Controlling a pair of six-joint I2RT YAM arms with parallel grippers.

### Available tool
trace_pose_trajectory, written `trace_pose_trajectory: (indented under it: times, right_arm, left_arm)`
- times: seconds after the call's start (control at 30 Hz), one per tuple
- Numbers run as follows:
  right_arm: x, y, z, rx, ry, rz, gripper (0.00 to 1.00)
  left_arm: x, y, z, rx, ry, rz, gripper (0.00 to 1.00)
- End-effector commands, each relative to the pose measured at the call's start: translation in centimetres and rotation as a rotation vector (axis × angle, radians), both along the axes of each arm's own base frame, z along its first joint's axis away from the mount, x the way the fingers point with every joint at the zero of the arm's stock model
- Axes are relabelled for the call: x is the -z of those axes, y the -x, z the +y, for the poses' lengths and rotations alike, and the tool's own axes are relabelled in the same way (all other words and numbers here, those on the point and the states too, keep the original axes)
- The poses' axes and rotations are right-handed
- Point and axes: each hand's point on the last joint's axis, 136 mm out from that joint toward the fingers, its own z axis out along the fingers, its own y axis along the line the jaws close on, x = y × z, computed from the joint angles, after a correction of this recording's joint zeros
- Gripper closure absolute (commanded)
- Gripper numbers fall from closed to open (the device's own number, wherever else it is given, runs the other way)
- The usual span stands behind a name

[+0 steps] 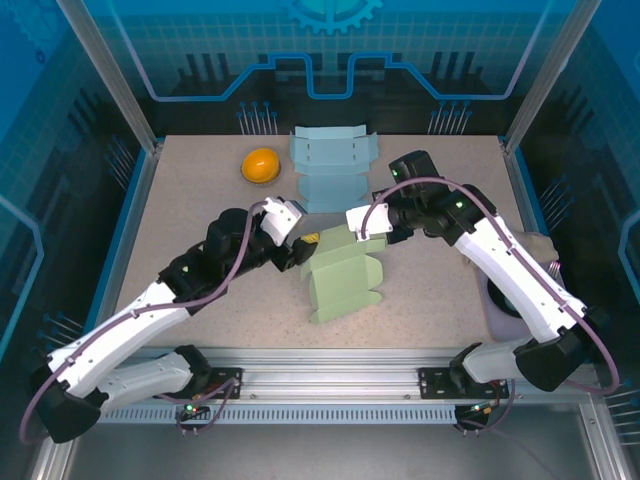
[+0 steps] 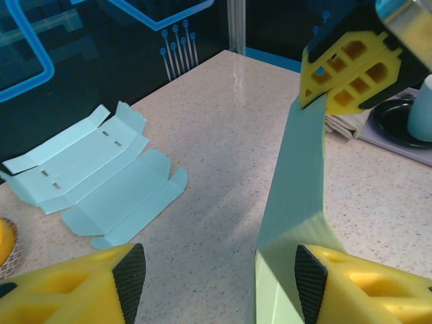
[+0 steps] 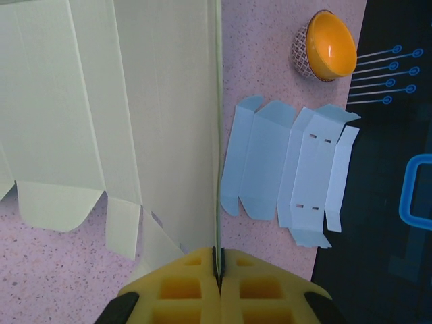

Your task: Fold the paper box

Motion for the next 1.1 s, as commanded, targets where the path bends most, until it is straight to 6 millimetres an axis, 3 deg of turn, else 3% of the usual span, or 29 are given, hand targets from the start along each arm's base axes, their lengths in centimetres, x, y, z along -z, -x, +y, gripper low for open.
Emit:
trace_pose_trajectory:
  times: [0.0,0.3,0.53,0.9,1.07]
  right_arm:
    - [-0.1,1.5,0.2,-0.037,0.011,0.001,1.0]
    - [-0.6,2.8,0.4,-0.077,0.001,0.002,1.0]
    - [0.0,3.0,0.4,-0.079,0.008,0.011,1.0]
    - [0.6,3.3,0.6,-0.085,0.047,0.014,1.0]
    - [0.3,3.9,1.2,-0.105,0.042,0.015,1.0]
  left_arm:
    - [-2.0,0.6,-1.1,0.077,0.038,-0.014,0.36]
    - [-2.1,1.6,-2.5,0.167,0.049,0.006,0.36]
    - [-1.7,3.4,-3.6,0.283,0.034,0.013,0.36]
    - [-1.2,4.8,-3.2,0.364,-0.055,-0.071,0.35]
    - [-0.3,4.5,-3.4,0.369,-0.092,-0.047,0.36]
